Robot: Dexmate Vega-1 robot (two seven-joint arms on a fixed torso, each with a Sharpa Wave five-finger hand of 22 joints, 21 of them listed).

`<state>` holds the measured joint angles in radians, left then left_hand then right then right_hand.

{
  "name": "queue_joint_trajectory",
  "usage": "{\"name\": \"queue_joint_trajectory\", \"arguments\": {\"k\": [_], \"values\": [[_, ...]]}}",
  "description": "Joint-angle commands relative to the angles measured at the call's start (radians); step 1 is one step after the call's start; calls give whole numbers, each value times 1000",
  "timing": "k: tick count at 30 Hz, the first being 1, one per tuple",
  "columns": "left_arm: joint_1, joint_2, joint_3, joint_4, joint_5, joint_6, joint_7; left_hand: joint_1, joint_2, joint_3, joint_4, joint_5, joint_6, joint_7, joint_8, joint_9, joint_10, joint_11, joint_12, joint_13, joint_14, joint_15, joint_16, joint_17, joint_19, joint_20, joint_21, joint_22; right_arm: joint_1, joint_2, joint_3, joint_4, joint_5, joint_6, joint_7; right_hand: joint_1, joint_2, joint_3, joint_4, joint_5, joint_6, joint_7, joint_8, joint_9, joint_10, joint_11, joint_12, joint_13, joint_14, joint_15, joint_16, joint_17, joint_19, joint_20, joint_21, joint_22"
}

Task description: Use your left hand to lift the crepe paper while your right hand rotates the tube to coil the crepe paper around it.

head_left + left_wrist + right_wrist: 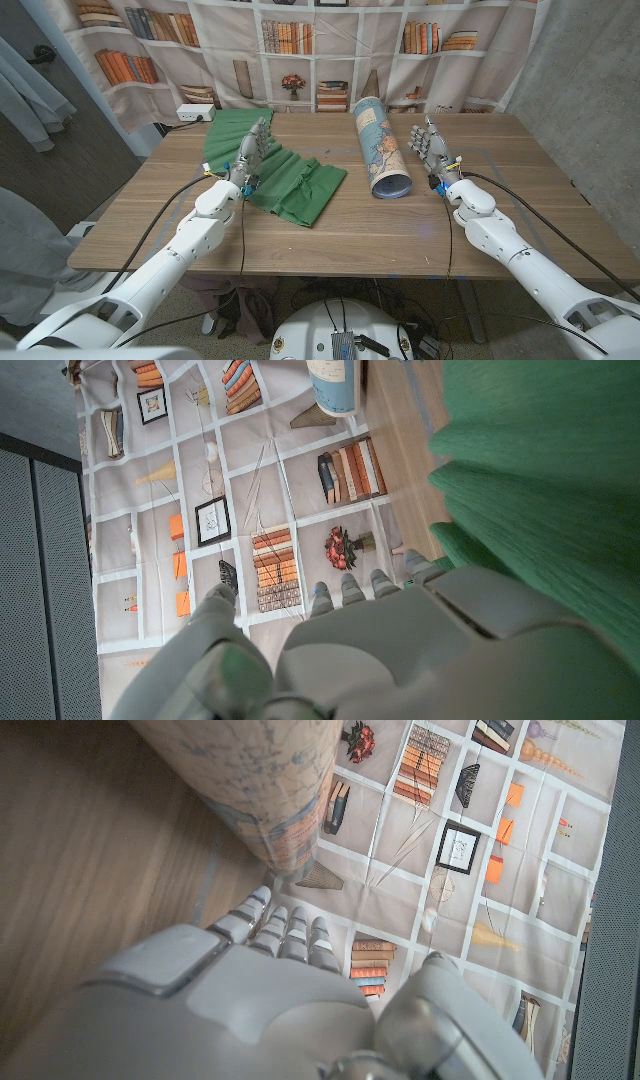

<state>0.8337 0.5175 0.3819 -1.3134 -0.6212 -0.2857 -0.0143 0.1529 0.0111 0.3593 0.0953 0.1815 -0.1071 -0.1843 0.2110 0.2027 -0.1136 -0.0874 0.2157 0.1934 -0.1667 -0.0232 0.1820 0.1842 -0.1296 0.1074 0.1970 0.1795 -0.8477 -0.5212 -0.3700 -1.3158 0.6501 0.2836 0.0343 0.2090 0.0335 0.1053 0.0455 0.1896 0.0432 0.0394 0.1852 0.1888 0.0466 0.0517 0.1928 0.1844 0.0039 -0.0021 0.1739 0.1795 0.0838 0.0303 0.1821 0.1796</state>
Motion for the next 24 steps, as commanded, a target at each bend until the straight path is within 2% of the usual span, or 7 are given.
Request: {"name": "queue_joint_trajectory", "arguments": {"k": [1,7,11,13,16,24], "values": [[4,6,10,-17,19,6,8,8,2,8,-2,7,-1,-9,4,3,-9,3,6,2,-22,1,6,2,-7,4,4,4,-10,-6,-6,-17,-1,-8,5,9,0,6,-2,7,-2,10,7,2,-1,10,7,4,2,4,7,3,2,-3,6,2],[24,14,1,-42,10,-5,3,9,3,8,-2,7,1,-8,3,3,-7,5,6,2,-22,4,6,2,-8,4,4,4,-32,-11,-3,-40,-3,6,2,12,-1,7,-4,6,-5,10,6,2,-1,9,7,4,1,4,8,2,2,-3,7,2],[51,26,-1,-83,30,-33,14,9,4,8,-2,7,1,-6,3,3,-6,6,6,2,-22,8,7,2,-7,6,5,4,-58,-15,0,-60,-18,55,7,26,0,11,-15,5,-16,10,4,2,-3,7,8,4,0,4,8,2,-7,2,5,1],[52,23,2,-72,25,-65,-20,9,4,8,-2,6,0,-4,3,3,-6,6,6,2,-22,11,7,2,-7,8,5,4,-70,-7,5,-65,2,62,13,37,-1,14,-23,4,-19,10,5,2,-5,8,8,4,-6,8,7,1,-22,7,0,1],[51,28,9,-67,36,-81,-39,9,4,8,-2,6,-4,-1,1,3,-6,8,6,2,-25,13,6,2,-10,9,4,4,-82,-17,2,-82,-35,77,-14,44,-2,16,-28,3,-23,10,5,2,-9,11,8,4,-9,10,6,1,-29,7,-1,1],[73,49,10,-106,53,-74,-28,8,3,6,-2,5,-9,-2,-2,2,-10,8,3,2,-31,18,4,3,-15,13,2,4,-128,-41,12,-139,-73,95,-59,64,-7,21,-45,0,-28,10,7,2,-10,6,9,4,-18,10,5,1,-35,7,1,0]]}}
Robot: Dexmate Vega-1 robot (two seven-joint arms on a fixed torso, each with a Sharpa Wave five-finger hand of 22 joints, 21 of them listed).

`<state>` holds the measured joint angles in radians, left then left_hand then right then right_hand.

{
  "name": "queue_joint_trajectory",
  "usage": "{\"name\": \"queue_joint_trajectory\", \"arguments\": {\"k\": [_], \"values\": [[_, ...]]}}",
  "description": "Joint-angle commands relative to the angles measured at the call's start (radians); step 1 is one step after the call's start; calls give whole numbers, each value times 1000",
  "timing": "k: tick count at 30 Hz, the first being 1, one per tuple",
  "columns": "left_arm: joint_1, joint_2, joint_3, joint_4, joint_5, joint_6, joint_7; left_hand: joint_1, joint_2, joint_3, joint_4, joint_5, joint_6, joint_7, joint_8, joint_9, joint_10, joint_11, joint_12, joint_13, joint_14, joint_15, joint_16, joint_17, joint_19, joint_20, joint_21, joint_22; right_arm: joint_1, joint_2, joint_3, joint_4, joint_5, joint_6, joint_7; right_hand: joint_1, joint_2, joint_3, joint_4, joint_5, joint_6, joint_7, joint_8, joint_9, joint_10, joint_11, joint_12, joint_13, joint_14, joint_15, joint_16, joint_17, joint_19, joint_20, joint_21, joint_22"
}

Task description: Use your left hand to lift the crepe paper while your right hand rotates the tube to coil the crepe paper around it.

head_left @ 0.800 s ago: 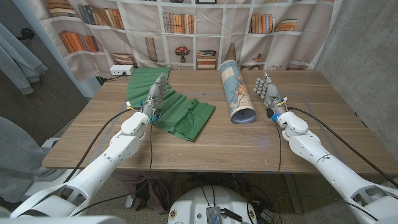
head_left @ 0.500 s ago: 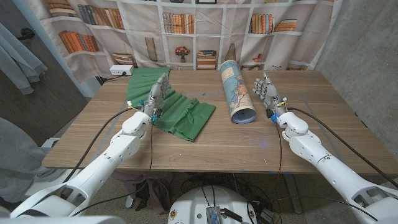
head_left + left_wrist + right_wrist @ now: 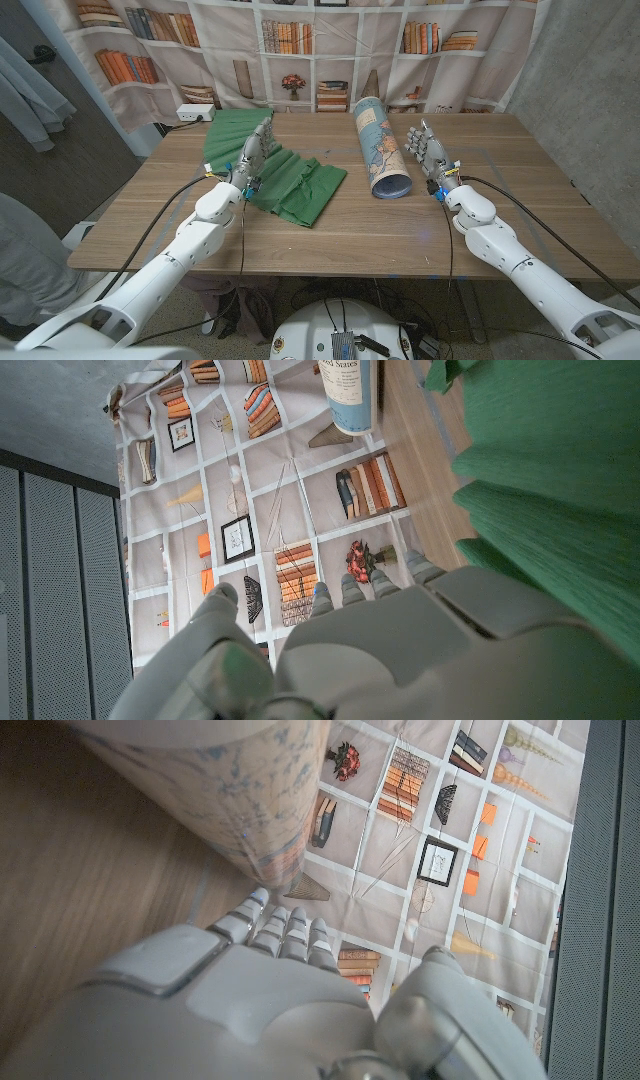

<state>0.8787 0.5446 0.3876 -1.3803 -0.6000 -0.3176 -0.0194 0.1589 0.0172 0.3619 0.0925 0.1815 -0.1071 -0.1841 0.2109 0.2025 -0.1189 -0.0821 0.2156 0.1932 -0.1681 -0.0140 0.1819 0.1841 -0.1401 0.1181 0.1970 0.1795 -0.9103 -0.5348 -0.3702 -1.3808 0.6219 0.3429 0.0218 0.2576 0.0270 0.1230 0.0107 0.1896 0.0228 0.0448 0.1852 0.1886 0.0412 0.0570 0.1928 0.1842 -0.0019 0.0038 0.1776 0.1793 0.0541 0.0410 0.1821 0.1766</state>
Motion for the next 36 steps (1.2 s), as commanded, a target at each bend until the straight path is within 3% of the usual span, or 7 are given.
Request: {"name": "queue_joint_trajectory", "arguments": {"k": [1,15,21,24,29,33,36], "values": [[34,23,3,-47,34,-40,-14,2,-3,3,1,5,-9,-2,-2,2,-4,2,3,2,-30,8,4,3,-5,3,2,4,-68,-31,12,-73,-53,43,-45,18,-2,3,-12,-1,-8,4,7,2,-5,2,9,4,-12,4,1,1,-6,-3,1,3],[84,54,-4,-124,65,-9,42,4,-6,1,-1,4,-5,3,-1,1,-10,6,0,2,-42,16,2,3,-17,14,-1,5,-124,-84,34,-105,-125,104,-70,62,-10,14,-45,-4,-21,0,9,2,-19,-2,8,4,-36,5,-1,1,-18,-1,2,2],[80,48,1,-127,63,7,47,5,-6,1,-2,4,-6,4,-2,1,-12,6,0,2,-43,18,2,3,-18,14,-1,5,-152,-119,43,-157,-187,98,-109,106,-13,27,-77,-6,-19,9,15,3,-15,20,12,4,-30,36,5,1,-14,-3,7,2],[70,53,8,-122,77,6,40,6,-6,1,-3,4,-6,5,-2,1,-11,7,0,2,-42,19,3,3,-17,14,0,5,-166,-150,46,-194,-243,76,-139,173,-22,44,-127,-10,-21,12,18,3,-10,18,17,3,56,102,26,-1,76,46,34,1],[71,55,12,-129,75,23,42,7,-5,2,-4,4,-9,6,-3,1,-10,9,0,2,-43,20,3,3,-16,15,1,5,-198,-182,54,-248,-298,45,-177,183,-24,45,-135,-12,-40,22,9,4,-7,39,17,2,23,51,6,-1,74,25,24,1],[70,61,16,-132,66,41,30,8,-5,2,-4,3,-10,6,-4,1,-10,8,0,2,-45,22,2,3,-16,15,1,5,-222,-224,59,-286,-332,33,-168,190,-19,48,-138,-12,-92,0,-3,5,-46,-14,5,3,17,59,6,0,75,34,20,1],[72,65,19,-136,76,43,35,9,-5,2,-5,3,-9,6,-4,1,-10,10,0,2,-46,23,2,3,-17,16,1,5,-243,-262,71,-316,-399,24,-194,193,-16,48,-139,-12,-104,2,-1,6,-48,-14,7,4,-14,21,-2,1,58,25,11,2]]}}
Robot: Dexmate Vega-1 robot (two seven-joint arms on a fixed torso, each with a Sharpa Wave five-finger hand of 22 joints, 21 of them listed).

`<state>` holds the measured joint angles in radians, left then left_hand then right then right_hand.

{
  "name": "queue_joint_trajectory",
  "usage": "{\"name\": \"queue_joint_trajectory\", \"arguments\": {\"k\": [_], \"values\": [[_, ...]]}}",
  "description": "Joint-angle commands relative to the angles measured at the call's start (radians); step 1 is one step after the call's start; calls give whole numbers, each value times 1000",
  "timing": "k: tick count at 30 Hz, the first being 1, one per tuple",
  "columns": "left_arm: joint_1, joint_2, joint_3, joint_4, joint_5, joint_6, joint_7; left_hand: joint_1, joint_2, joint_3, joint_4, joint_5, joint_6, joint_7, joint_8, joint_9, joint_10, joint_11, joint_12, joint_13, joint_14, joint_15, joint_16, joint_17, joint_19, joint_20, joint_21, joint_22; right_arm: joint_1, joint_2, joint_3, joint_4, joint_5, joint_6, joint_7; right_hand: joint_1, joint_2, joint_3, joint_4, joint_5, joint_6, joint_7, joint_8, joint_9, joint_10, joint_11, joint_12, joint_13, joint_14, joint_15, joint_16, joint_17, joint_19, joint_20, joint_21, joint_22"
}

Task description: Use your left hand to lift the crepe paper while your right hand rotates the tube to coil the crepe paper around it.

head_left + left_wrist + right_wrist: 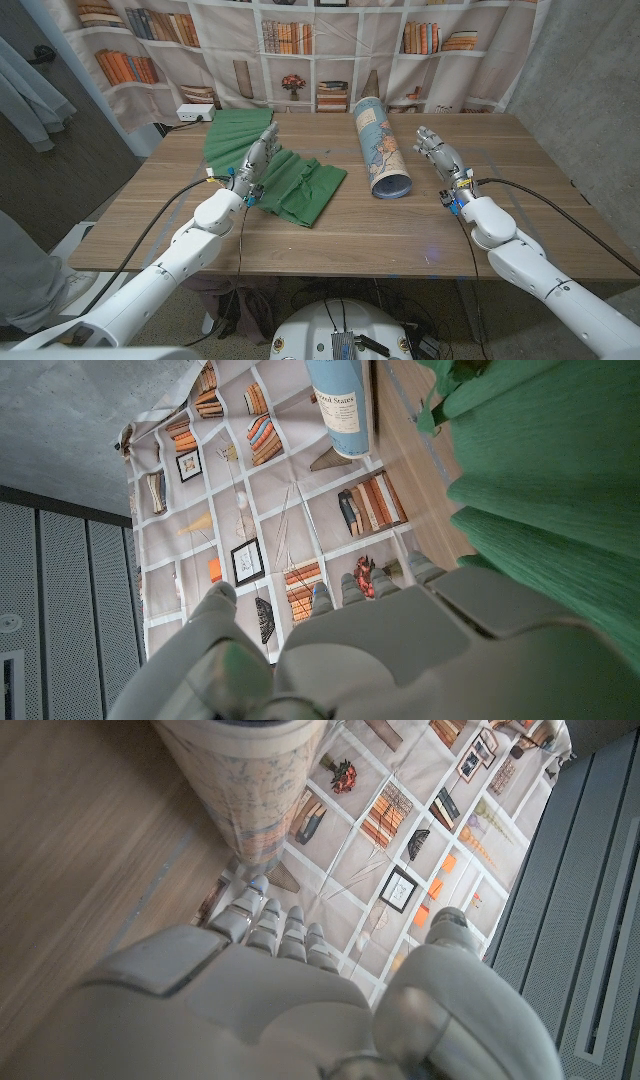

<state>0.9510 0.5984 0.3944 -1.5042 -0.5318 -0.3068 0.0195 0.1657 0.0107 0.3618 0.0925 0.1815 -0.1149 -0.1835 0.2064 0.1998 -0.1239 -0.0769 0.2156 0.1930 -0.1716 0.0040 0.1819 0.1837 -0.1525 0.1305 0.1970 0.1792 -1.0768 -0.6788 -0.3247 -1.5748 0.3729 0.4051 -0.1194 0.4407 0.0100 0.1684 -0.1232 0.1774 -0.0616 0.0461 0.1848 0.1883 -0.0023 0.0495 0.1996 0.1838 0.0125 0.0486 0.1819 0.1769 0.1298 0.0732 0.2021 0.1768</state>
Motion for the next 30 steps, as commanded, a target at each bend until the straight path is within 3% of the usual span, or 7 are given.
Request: {"name": "queue_joint_trajectory", "arguments": {"k": [1,4,12,18,21,30], "values": [[2,9,13,-12,5,33,-3,2,2,2,-5,3,-2,5,1,3,-6,5,0,2,-43,5,3,3,-4,3,1,6,-83,-120,30,-127,-157,-38,-61,10,1,3,-5,1,-20,1,0,6,-8,-6,0,4,-30,-25,-6,3,-19,-9,-9,2],[16,5,16,-22,17,32,19,2,2,2,-5,3,-2,6,0,3,-6,6,-1,2,-44,5,3,3,-5,3,1,6,-104,-146,43,-162,-229,-67,-100,10,2,3,-5,1,-19,3,1,6,-9,-5,0,4,-31,-25,-6,3,-18,-13,-9,2],[30,4,14,-41,13,38,32,4,3,2,-6,3,0,6,1,3,-4,6,0,2,-46,4,3,3,-6,3,1,6,-128,-147,51,-180,-284,-75,-134,18,6,7,-8,2,-21,13,4,6,-7,2,2,4,-33,-22,-4,3,-13,-19,-7,1],[40,16,4,-71,3,53,39,4,3,2,-7,3,2,7,1,3,-2,6,1,2,-46,4,4,3,-4,0,3,6,-163,-148,59,-204,-330,-81,-169,48,15,20,-22,5,-23,12,9,7,-2,-6,6,4,-27,-33,0,2,-6,-40,-6,0],[41,20,2,-78,-1,57,35,5,3,2,-7,3,3,7,2,3,0,4,1,2,-46,5,4,3,-3,0,3,6,-185,-166,67,-237,-363,-112,-180,75,19,30,-33,6,-23,9,12,7,1,-10,7,4,-35,-43,-2,1,-26,-50,-14,0],[18,15,14,-53,-4,61,8,6,3,2,-8,2,7,6,3,3,3,4,2,2,-45,5,5,3,-3,-1,4,6,-233,-200,66,-309,-506,-210,-230,112,16,40,-46,7,-31,4,14,6,2,-23,9,3,-35,-53,0,1,-31,-58,-14,-1]]}}
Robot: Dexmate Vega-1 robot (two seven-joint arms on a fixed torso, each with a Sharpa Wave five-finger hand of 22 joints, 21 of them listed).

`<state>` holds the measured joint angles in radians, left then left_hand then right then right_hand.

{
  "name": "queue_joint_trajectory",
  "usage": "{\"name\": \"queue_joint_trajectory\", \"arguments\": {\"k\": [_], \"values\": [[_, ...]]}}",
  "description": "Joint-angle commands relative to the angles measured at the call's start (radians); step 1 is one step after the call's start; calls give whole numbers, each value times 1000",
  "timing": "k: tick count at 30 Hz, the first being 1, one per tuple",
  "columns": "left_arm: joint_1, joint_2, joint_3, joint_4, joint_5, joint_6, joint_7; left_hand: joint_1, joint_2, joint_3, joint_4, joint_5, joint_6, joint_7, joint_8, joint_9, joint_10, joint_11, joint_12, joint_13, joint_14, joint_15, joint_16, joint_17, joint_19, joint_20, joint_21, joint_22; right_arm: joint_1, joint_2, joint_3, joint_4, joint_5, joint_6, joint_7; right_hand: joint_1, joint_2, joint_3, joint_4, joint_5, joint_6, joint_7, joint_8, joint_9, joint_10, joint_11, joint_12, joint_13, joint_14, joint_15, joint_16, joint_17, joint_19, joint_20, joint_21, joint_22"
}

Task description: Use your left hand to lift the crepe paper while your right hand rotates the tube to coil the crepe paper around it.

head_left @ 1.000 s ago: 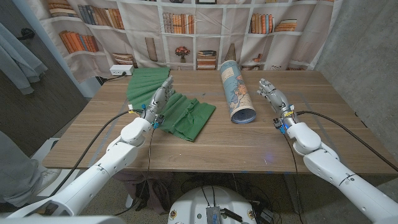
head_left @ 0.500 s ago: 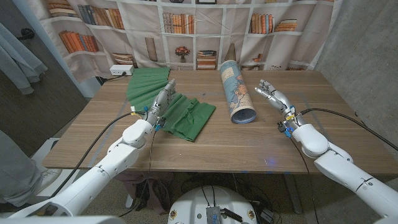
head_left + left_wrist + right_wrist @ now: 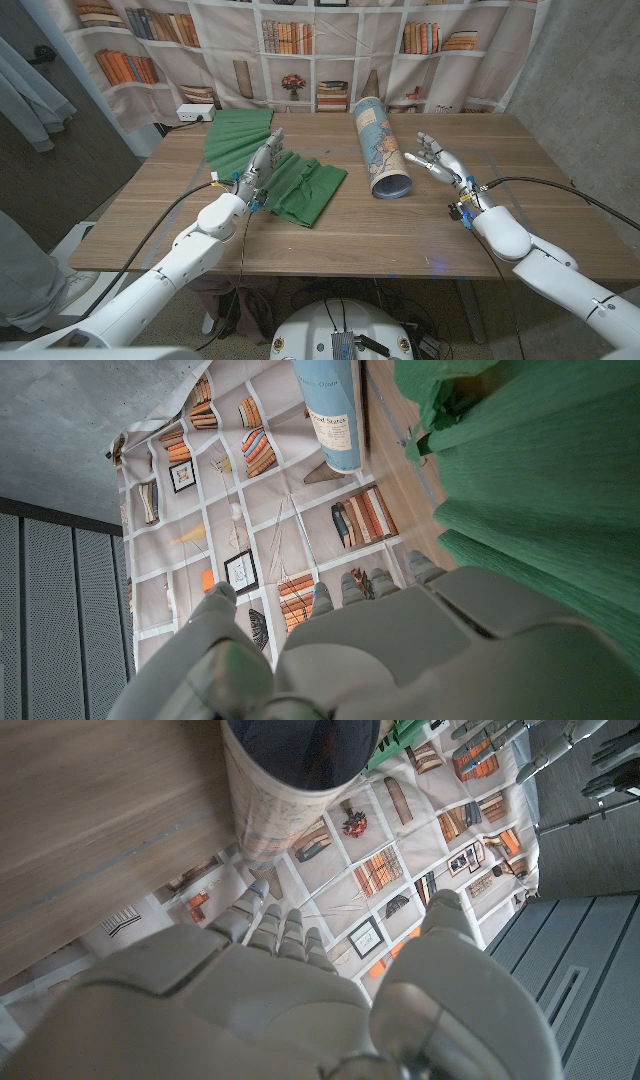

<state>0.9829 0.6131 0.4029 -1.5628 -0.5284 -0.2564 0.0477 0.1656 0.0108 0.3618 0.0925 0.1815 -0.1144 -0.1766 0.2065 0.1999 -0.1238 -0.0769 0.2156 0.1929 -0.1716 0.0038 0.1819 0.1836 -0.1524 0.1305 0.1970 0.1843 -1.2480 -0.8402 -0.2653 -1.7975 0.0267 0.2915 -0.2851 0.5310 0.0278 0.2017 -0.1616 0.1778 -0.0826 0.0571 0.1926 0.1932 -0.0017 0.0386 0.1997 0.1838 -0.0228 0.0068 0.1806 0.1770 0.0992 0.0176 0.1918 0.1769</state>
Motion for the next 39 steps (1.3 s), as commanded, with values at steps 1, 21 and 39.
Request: {"name": "queue_joint_trajectory", "arguments": {"k": [1,21,39], "values": [[-16,-1,8,8,-8,12,-23,6,3,2,-8,2,7,-1,3,3,4,4,2,2,-45,5,5,3,-3,0,4,1,-64,-41,5,-94,-170,-108,-65,26,-3,7,-9,6,-5,-12,8,2,5,-12,10,4,1,-14,2,1,0,-2,-4,-1],[-43,9,26,16,-18,75,-42,7,5,1,-9,2,22,7,8,2,16,8,6,3,-39,12,9,3,1,0,7,1,-105,-41,-42,-214,-404,-374,-162,310,46,113,-25,20,9,-74,20,1,25,-57,14,3,48,-68,7,-1,63,-62,10,-1],[-46,15,27,3,-21,90,-40,9,8,2,-9,2,36,7,12,2,26,11,9,3,-30,14,12,4,9,1,10,1,-43,16,-156,-140,-579,-474,-320,397,2,87,6,-2,101,-85,45,2,172,-95,64,11,189,-154,38,7,180,-107,34,6]]}}
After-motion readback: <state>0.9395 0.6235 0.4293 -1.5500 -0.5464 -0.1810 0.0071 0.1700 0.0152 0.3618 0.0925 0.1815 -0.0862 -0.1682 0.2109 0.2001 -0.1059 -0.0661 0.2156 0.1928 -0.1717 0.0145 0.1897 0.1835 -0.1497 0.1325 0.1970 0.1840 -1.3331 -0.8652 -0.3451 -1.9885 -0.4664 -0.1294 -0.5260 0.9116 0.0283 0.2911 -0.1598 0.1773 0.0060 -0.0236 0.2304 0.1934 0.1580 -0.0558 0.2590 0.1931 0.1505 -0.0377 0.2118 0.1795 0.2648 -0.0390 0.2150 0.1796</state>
